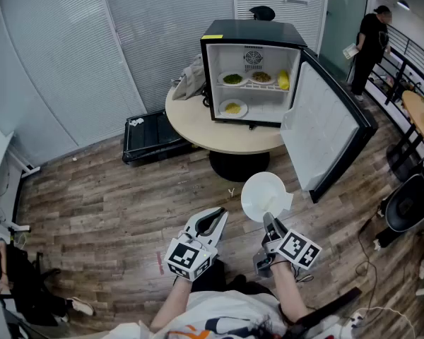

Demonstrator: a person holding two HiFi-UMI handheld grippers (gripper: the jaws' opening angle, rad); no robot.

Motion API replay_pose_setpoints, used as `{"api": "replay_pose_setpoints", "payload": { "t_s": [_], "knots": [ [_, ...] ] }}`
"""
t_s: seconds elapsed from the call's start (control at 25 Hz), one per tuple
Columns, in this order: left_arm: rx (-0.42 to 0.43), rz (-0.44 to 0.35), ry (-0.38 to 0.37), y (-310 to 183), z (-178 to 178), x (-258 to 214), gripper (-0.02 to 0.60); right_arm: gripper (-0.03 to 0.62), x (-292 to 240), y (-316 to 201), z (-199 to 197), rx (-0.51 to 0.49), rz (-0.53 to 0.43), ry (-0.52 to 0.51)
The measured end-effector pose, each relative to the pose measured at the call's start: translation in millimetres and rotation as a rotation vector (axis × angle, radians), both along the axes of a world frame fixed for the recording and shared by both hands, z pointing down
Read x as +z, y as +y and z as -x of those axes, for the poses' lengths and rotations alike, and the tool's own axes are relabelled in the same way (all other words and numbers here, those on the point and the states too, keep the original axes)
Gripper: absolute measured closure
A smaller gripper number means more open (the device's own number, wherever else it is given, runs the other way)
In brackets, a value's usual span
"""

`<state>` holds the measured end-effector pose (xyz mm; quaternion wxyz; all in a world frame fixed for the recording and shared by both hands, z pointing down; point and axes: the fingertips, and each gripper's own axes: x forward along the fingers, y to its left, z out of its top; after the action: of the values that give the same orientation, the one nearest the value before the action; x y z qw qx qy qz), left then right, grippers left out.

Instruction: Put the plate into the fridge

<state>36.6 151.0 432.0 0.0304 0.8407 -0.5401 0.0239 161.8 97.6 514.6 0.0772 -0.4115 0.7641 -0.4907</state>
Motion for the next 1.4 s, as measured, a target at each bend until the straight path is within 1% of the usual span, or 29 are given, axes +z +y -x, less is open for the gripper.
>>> {"api": "replay_pose_setpoints", "payload": {
  "t_s": [0.32,0.56,0.84,1.16,1.4],
  "knots": [
    [0.007,0.015,-0.01,-7,-5,5,0.555,0.568,6,-5,-2,0.0,0.016,0.001],
    [0.022,0.026,-0.013,-15,-9,8,0.555,0.568,4,-12,1,-0.004,0.015,-0.039],
    [0.042,0.038,-0.021,-29,-6,11,0.555,0.568,10,-21,6,-0.001,0.035,-0.028],
    [0.083,0.055,-0.025,-59,7,16,0.555,0.568,13,-51,19,0.033,0.053,-0.022],
    [0.104,0.063,-0.014,-91,32,15,0.555,0.568,12,-79,42,0.052,0.069,-0.015]
  ]
}}
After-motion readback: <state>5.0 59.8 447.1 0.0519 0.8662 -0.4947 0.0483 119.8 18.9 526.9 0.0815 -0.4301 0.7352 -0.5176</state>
